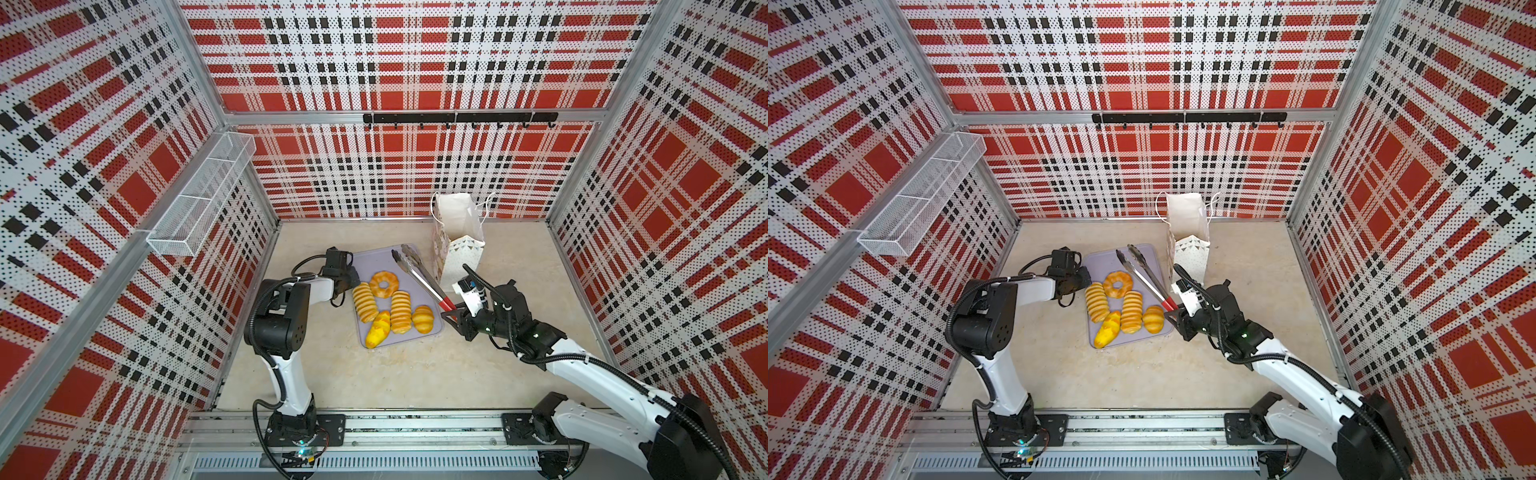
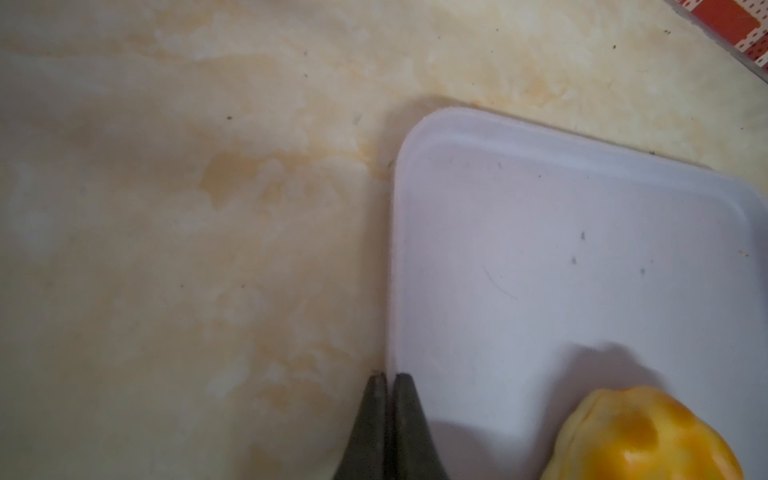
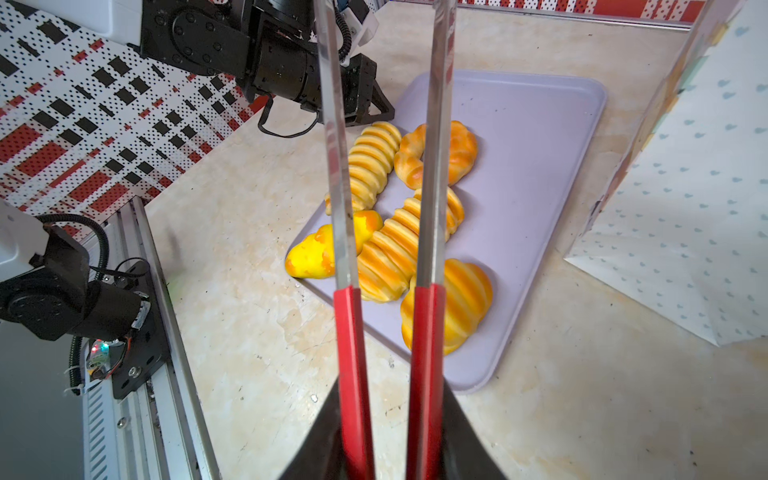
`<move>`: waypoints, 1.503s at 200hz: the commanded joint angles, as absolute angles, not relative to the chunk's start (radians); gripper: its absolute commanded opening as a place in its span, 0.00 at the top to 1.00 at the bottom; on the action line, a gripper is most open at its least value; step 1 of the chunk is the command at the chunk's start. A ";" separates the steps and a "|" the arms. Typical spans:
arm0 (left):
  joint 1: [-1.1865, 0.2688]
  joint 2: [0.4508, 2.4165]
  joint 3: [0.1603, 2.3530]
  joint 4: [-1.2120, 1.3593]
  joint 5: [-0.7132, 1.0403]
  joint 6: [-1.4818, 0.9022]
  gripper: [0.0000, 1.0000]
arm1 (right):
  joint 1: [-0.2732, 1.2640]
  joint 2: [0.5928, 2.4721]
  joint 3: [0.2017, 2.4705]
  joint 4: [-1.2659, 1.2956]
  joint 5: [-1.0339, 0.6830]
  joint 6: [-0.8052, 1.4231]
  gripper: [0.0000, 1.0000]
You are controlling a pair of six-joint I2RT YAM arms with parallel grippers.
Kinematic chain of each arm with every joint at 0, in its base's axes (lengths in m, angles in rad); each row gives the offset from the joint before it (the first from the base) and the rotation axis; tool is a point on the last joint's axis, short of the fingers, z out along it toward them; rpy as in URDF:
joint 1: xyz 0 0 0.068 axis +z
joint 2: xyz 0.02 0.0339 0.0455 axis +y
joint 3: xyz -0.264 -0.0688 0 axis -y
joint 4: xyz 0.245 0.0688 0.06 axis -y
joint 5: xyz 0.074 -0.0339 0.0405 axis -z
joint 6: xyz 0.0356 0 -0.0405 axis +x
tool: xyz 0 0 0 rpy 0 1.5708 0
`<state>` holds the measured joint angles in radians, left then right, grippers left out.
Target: Place the fake bread into the paper bag
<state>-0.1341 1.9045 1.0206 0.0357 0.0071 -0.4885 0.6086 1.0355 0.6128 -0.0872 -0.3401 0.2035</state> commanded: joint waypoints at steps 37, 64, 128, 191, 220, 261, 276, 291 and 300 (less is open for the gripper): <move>-0.098 1.737 0.985 0.024 -0.004 -0.422 0.72 | 0.616 1.078 0.662 -0.110 -0.328 0.203 0.71; -0.098 1.610 0.935 0.003 -0.004 -0.442 0.52 | 0.617 1.071 0.682 -0.173 -0.315 0.189 0.71; -0.115 1.232 0.794 -0.179 0.247 -0.509 0.07 | 0.612 1.092 0.714 -0.247 -0.293 0.204 0.70; -0.086 1.084 0.795 -0.288 0.512 -0.380 0.02 | 0.604 1.137 0.826 -0.465 -0.331 0.264 0.68; -0.103 1.054 0.785 -0.287 0.549 -0.374 0.02 | 0.607 1.091 0.863 -0.587 -0.275 0.326 0.68; -0.190 1.045 0.773 -0.257 0.573 -0.374 0.02 | 0.655 1.004 0.912 -0.756 -0.138 0.416 0.69; -0.198 1.046 0.760 -0.236 0.604 -0.386 0.02 | 0.691 0.977 0.920 -0.794 -0.104 0.460 0.69; -0.206 1.046 0.740 -0.219 0.610 -0.421 0.02 | 0.728 0.952 0.918 -0.824 -0.075 0.508 0.69; -0.212 1.047 0.730 -0.213 0.611 -0.446 0.02 | 0.754 0.936 0.914 -0.834 -0.065 0.536 0.69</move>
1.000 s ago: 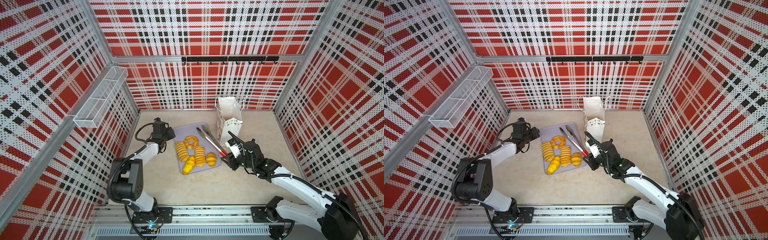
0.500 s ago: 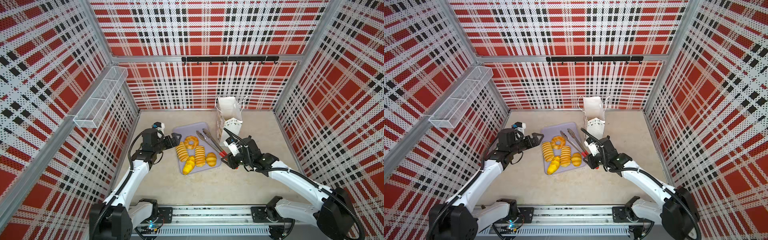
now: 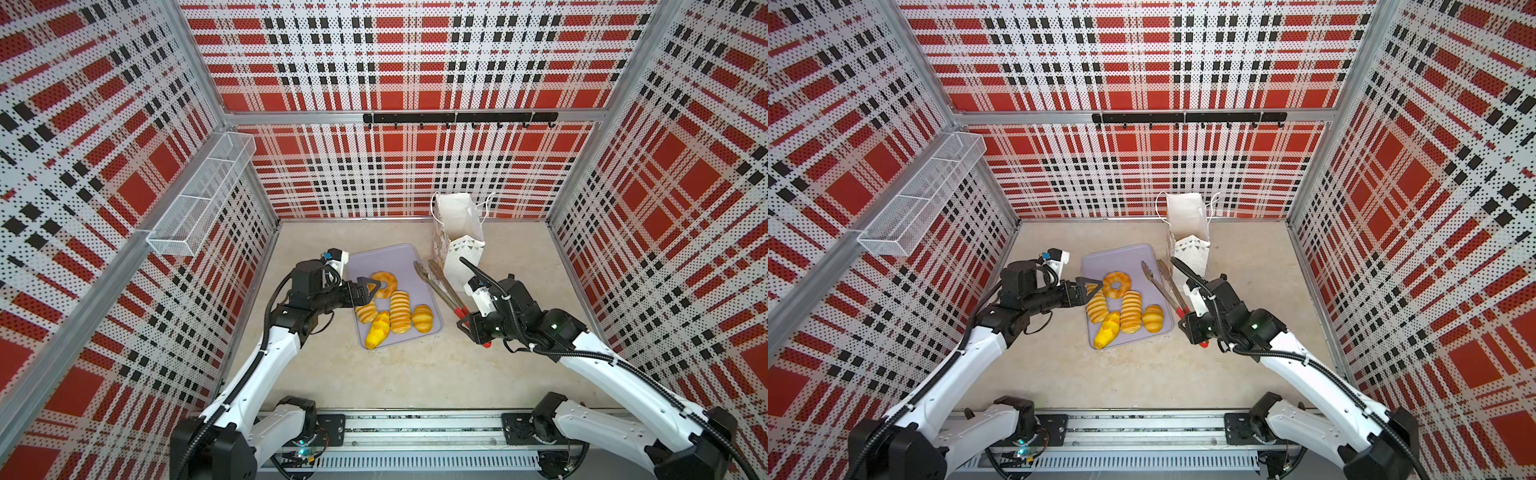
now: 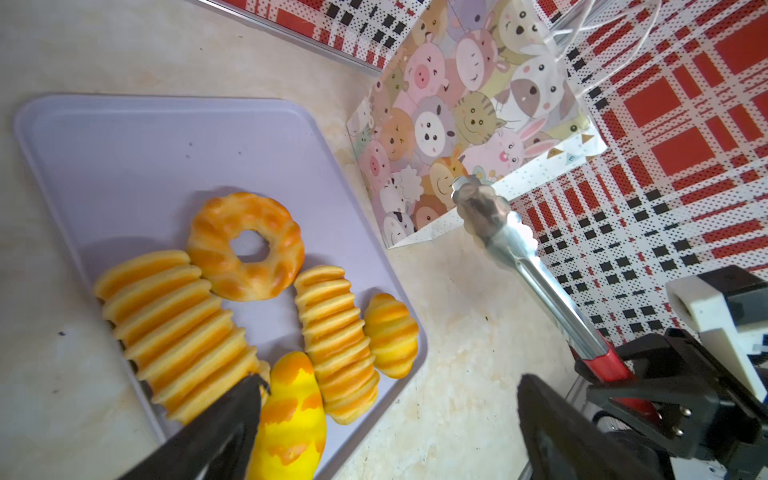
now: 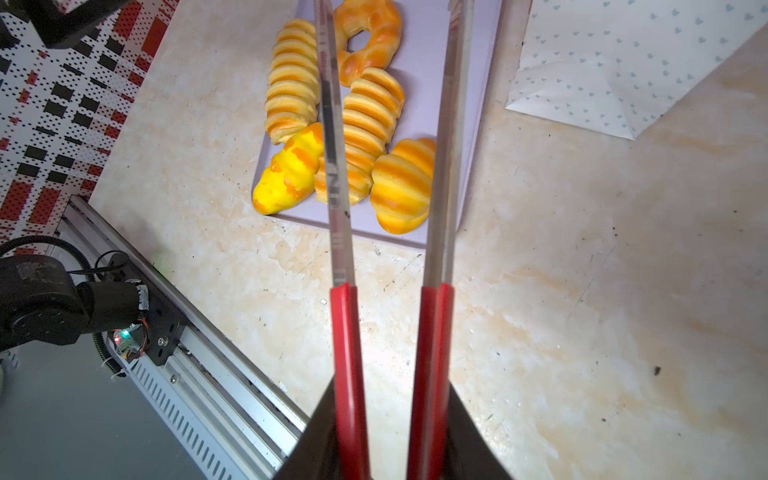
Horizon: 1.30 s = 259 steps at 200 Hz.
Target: Place the fake bread into the paper bag
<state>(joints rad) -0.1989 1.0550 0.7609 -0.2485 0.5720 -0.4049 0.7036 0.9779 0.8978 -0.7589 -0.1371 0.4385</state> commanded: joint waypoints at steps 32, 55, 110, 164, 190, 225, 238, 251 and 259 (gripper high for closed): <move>-0.263 1.029 0.683 -0.146 0.607 -0.524 0.02 | 0.833 0.906 0.906 -0.875 -0.032 0.631 0.69; -0.278 1.001 0.653 -0.123 0.601 -0.532 0.02 | 0.876 0.886 0.901 -0.894 -0.021 0.682 0.68; -0.284 0.994 0.617 -0.153 0.610 -0.495 0.02 | 0.923 0.815 0.871 -0.946 -0.006 0.772 0.67; -0.305 0.980 0.603 -0.173 0.597 -0.492 0.02 | 0.948 0.791 0.848 -0.931 -0.020 0.796 0.66; -0.328 0.985 0.601 -0.176 0.593 -0.496 0.02 | 0.961 0.787 0.840 -0.947 -0.025 0.809 0.65; -0.328 1.004 0.607 -0.188 0.580 -0.493 0.02 | 0.965 0.770 0.815 -0.960 -0.033 0.829 0.65; -0.326 1.011 0.609 -0.195 0.575 -0.492 0.02 | 0.965 0.770 0.806 -0.948 -0.048 0.835 0.65; -0.314 1.019 0.616 -0.209 0.578 -0.486 0.02 | 0.965 0.777 0.804 -0.952 -0.050 0.838 0.64; -0.306 1.018 0.616 -0.215 0.577 -0.484 0.02 | 0.965 0.779 0.808 -0.953 -0.052 0.838 0.64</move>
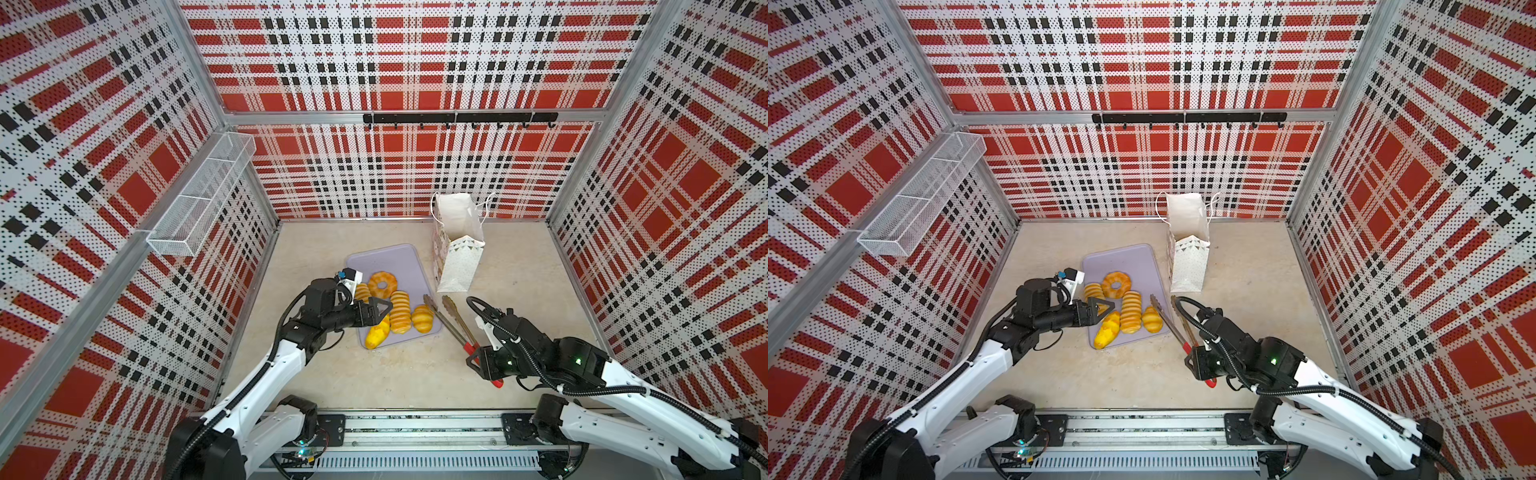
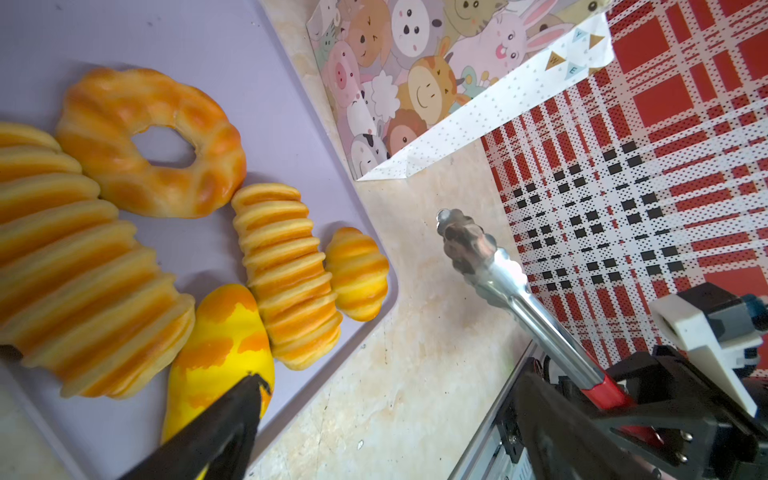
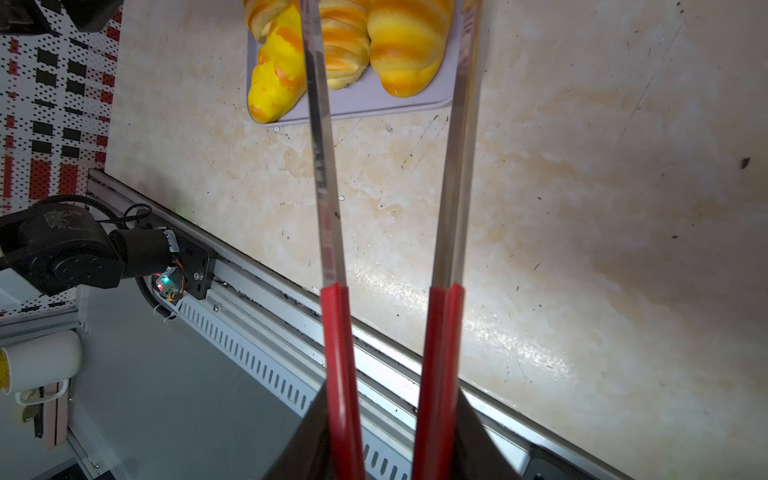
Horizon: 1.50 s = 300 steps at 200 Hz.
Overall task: Place the fake bread into the paper bag
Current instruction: 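Bring the tongs toward the small croissant while the left gripper holds the tray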
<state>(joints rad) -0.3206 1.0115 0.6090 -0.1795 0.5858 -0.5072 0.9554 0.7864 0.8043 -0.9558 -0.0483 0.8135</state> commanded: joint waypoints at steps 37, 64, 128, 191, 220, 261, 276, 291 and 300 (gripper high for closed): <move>-0.303 1.017 0.612 -0.213 0.586 -0.482 0.02 | 0.965 0.779 0.794 -0.946 -0.067 0.841 0.64; -0.355 1.004 0.607 -0.215 0.563 -0.484 0.02 | 0.965 0.769 0.752 -0.928 -0.088 0.854 0.63; -0.362 1.011 0.611 -0.216 0.541 -0.486 0.02 | 0.965 0.827 0.710 -0.831 -0.116 0.815 0.64; -0.367 1.003 0.611 -0.219 0.534 -0.485 0.02 | 0.965 0.815 0.725 -0.835 -0.077 0.823 0.68; -0.367 1.007 0.611 -0.219 0.529 -0.487 0.02 | 0.965 0.793 0.761 -0.903 -0.051 0.825 0.68; -0.367 1.004 0.610 -0.222 0.513 -0.489 0.02 | 0.965 0.738 0.788 -0.946 -0.037 0.816 0.70; -0.367 1.004 0.610 -0.224 0.508 -0.489 0.02 | 0.965 0.734 0.794 -0.936 -0.048 0.803 0.70; -0.367 1.005 0.611 -0.224 0.507 -0.489 0.02 | 0.965 0.750 0.793 -0.922 -0.057 0.790 0.70; -0.367 1.005 0.611 -0.224 0.506 -0.490 0.02 | 0.964 0.768 0.794 -0.922 -0.055 0.783 0.70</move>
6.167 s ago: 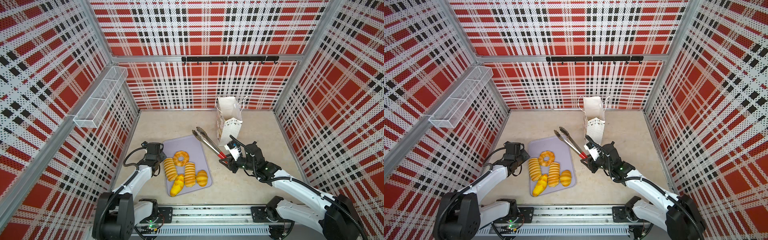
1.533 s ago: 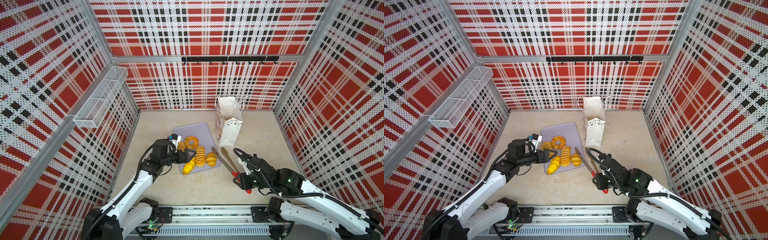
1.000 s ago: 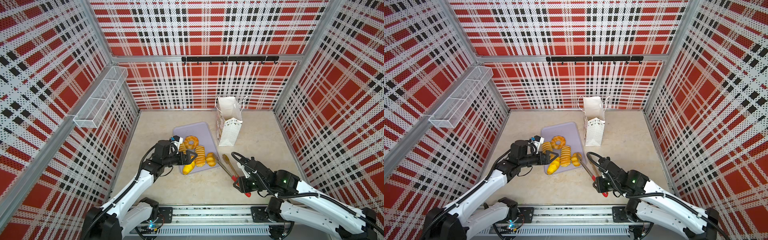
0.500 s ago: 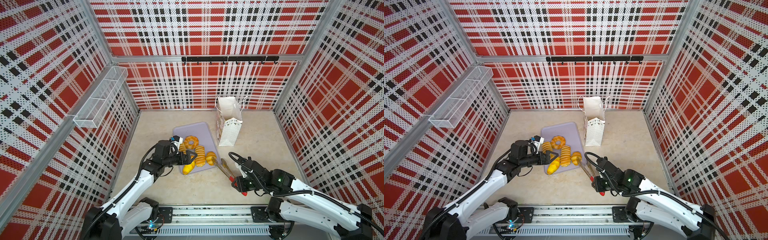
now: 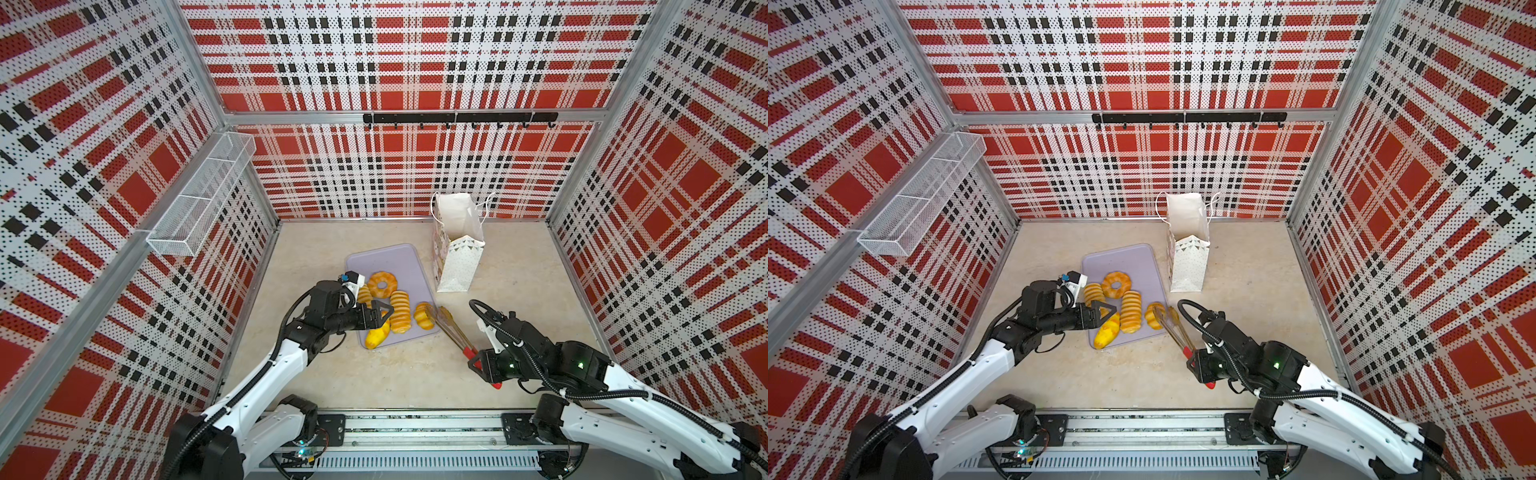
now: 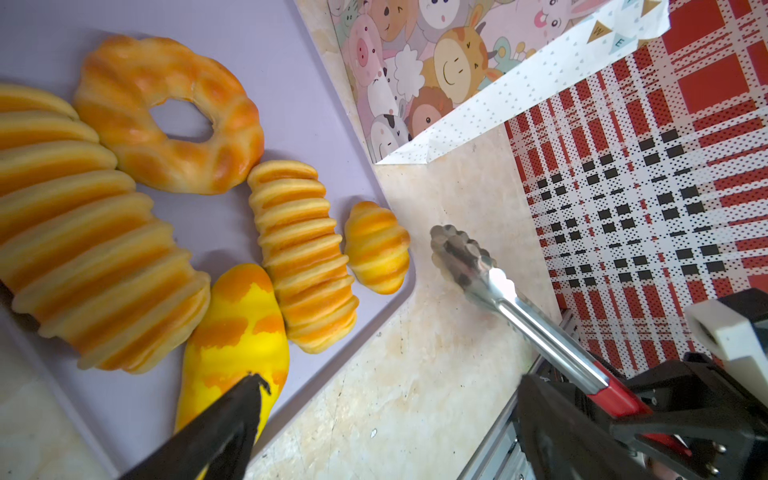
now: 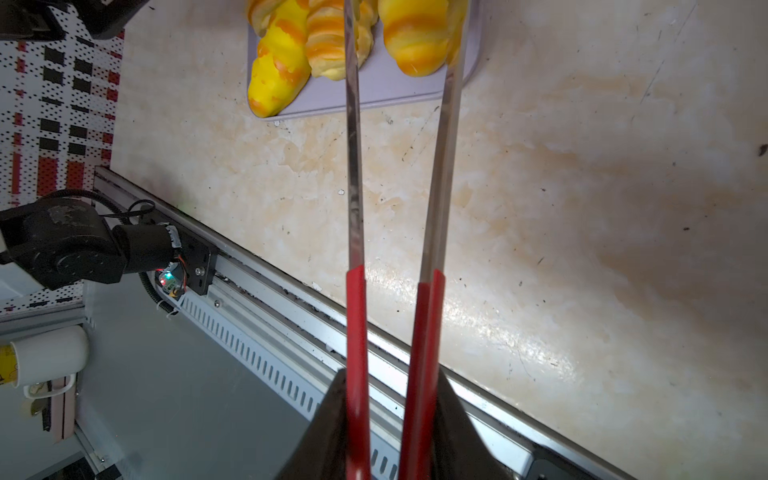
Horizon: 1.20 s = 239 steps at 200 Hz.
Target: Place the fake bread into the paper bag
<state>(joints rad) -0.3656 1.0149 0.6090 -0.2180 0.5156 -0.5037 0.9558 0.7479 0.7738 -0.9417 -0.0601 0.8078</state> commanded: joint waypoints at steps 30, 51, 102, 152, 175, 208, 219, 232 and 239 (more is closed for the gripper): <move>-0.371 1.000 0.610 -0.225 0.502 -0.490 0.02 | 0.965 0.823 0.814 -0.929 -0.036 0.746 0.70; -0.375 0.997 0.609 -0.226 0.499 -0.491 0.02 | 0.965 0.843 0.837 -0.942 -0.003 0.737 0.70; -0.374 0.997 0.613 -0.232 0.481 -0.493 0.02 | 0.965 0.857 0.865 -0.933 0.019 0.714 0.70; -0.387 0.944 0.560 -0.029 0.467 -0.654 0.02 | 0.962 0.828 0.856 -0.744 0.044 0.706 0.71; -0.401 0.897 0.502 0.174 0.454 -0.731 0.02 | 0.962 0.841 0.805 -0.513 0.025 0.673 0.72; -0.405 0.847 0.512 0.261 0.400 -0.748 0.02 | 0.959 0.849 0.734 -0.253 -0.002 0.635 0.72; -0.406 0.831 0.499 0.317 0.397 -0.763 0.02 | 0.951 0.846 0.708 -0.179 -0.027 0.635 0.72; -0.412 0.827 0.487 0.379 0.409 -0.776 0.02 | 0.945 0.850 0.684 -0.098 -0.051 0.634 0.72; -0.416 0.829 0.488 0.398 0.411 -0.776 0.02 | 0.941 0.854 0.675 -0.061 -0.067 0.630 0.72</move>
<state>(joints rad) -0.4011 0.8433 0.5018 0.2314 0.4221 -0.7425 0.9516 0.8566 0.6968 -0.3283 -0.0162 0.6518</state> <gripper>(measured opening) 0.982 0.279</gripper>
